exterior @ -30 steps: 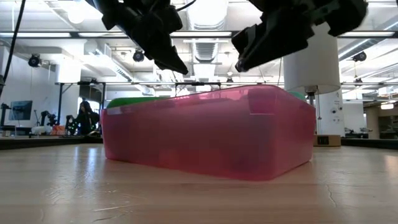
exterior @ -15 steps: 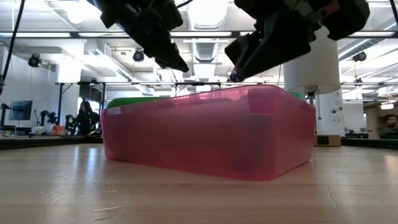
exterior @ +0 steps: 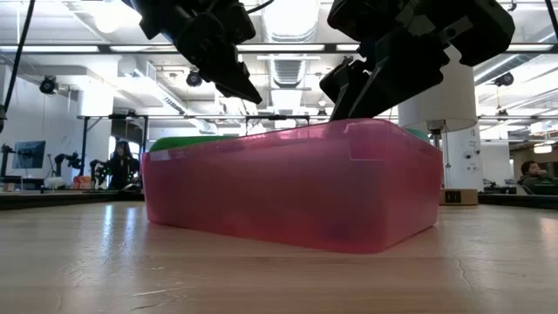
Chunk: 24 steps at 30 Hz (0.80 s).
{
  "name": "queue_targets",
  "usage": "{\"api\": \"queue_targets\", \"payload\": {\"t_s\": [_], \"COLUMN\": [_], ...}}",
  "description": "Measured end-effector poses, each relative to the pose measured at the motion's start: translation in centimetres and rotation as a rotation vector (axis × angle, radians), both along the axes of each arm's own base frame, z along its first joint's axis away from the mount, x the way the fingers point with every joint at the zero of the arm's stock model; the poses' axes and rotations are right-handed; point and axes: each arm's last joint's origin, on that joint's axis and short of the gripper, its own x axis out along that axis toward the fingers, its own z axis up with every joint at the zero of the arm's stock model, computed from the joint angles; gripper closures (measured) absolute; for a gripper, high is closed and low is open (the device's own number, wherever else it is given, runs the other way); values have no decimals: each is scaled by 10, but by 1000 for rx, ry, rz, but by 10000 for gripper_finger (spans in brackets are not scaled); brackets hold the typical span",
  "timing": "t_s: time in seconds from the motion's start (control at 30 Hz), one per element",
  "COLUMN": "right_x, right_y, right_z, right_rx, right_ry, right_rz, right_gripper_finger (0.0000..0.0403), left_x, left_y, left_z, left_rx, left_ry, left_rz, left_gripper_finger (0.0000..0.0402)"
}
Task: Pick & Place Dice
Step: Put the small purple die into the pink bin, then adjust the pink bin
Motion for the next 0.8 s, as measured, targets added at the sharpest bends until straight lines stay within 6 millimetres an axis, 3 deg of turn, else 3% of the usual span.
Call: {"api": "queue_targets", "payload": {"t_s": [0.2, 0.33, 0.43, 0.8], "right_x": [-1, -2, -3, -11], "right_y": [-1, -1, 4, 29], "right_z": [1, 15, 24, 22], "right_rx": [-5, 12, 30, 140], "right_ry": [7, -37, -56, 22], "right_rz": [1, -1, 9, 92], "right_gripper_finger": [249, 258, 266, 289], "left_x": [0, 0, -2, -4], "left_y": [0, 0, 0, -1], "left_z": [0, 0, -2, -4], "left_rx": [-1, 0, -3, -8], "left_ry": [2, 3, 24, 54], "left_rz": [0, 0, -2, -2], "left_gripper_finger": [281, 279, 281, 280]}}
